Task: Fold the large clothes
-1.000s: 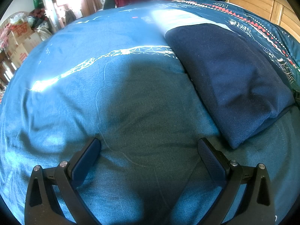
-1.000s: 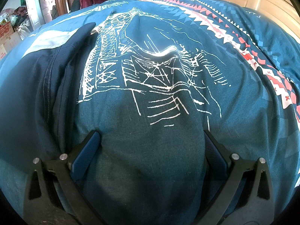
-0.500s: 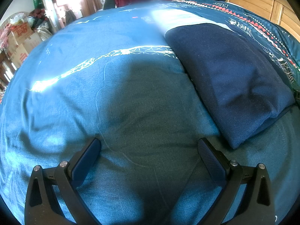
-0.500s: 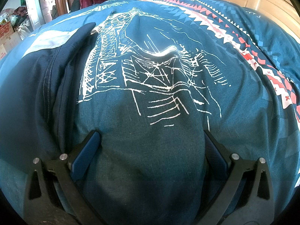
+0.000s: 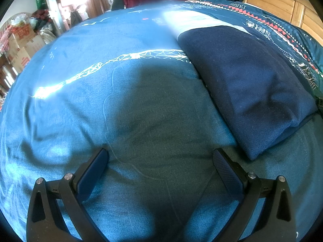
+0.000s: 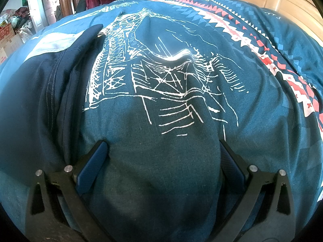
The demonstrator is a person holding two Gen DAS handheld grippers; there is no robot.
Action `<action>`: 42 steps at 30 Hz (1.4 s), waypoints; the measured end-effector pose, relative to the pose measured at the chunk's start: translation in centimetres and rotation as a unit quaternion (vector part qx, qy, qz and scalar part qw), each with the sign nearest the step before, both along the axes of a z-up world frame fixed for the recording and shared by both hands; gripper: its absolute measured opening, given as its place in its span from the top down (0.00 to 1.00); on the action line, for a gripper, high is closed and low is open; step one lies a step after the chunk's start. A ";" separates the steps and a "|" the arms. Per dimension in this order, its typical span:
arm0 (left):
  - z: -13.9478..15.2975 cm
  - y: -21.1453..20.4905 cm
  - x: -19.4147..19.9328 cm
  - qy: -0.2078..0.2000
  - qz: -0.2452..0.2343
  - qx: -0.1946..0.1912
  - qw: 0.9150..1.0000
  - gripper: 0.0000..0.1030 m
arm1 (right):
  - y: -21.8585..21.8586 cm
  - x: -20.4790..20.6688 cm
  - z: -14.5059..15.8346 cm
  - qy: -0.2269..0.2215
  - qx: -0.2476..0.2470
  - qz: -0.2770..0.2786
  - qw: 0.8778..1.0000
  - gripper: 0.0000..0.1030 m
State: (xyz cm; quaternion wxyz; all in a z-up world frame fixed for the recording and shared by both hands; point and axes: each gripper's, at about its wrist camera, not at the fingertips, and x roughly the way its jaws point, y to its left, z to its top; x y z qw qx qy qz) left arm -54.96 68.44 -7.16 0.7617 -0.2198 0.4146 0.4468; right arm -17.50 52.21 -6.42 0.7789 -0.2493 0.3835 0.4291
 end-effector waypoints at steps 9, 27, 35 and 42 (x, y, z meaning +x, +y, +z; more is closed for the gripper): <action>0.0 0.0 -0.3 -0.003 0.001 0.000 1.000 0.00 | 0.0 0.0 0.0 0.000 0.000 0.000 1.000 0.00; 0.0 0.0 -0.4 -0.002 0.001 0.000 1.000 0.00 | 0.0 0.0 0.0 0.000 0.000 0.000 1.000 0.00; 0.0 -0.1 -0.4 -0.003 0.001 0.000 1.000 0.00 | 0.0 0.0 0.0 0.000 0.000 0.000 1.000 0.00; 0.0 -0.1 -0.4 -0.003 0.001 -0.001 1.000 0.00 | 0.0 0.0 0.0 0.000 0.000 0.000 1.000 0.00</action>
